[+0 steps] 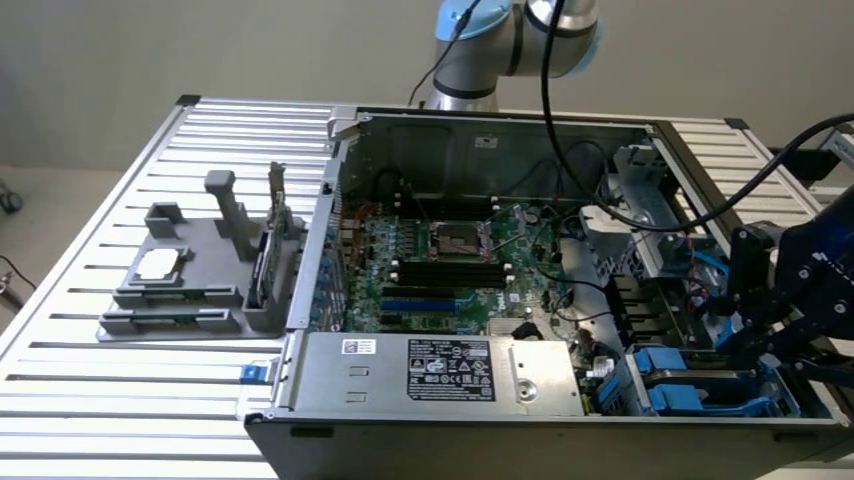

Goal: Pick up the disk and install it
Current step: 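Insert the first disk wire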

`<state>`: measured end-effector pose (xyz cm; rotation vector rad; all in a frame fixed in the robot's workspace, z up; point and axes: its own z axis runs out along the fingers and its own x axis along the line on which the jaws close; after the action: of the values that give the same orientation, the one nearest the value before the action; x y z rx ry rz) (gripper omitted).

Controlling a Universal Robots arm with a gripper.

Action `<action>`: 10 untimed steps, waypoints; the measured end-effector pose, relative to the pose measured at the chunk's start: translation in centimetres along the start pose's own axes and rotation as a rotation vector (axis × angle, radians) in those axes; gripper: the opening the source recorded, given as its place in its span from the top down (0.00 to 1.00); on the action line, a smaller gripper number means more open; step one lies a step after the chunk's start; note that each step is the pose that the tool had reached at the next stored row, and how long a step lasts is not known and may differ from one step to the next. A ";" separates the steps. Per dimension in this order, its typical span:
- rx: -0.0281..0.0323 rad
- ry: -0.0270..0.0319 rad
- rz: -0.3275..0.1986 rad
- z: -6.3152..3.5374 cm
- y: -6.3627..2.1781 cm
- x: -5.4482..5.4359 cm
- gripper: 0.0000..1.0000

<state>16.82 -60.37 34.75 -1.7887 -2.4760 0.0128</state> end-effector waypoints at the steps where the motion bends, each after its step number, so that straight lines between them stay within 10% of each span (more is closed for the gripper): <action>1: 0.0013 0.0010 0.010 -0.01 0.00 0.0 0.84; 10: 0.0127 0.0130 0.110 0.00 0.00 0.0 0.84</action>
<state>16.82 -60.37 34.75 -1.9117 -2.3599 0.0241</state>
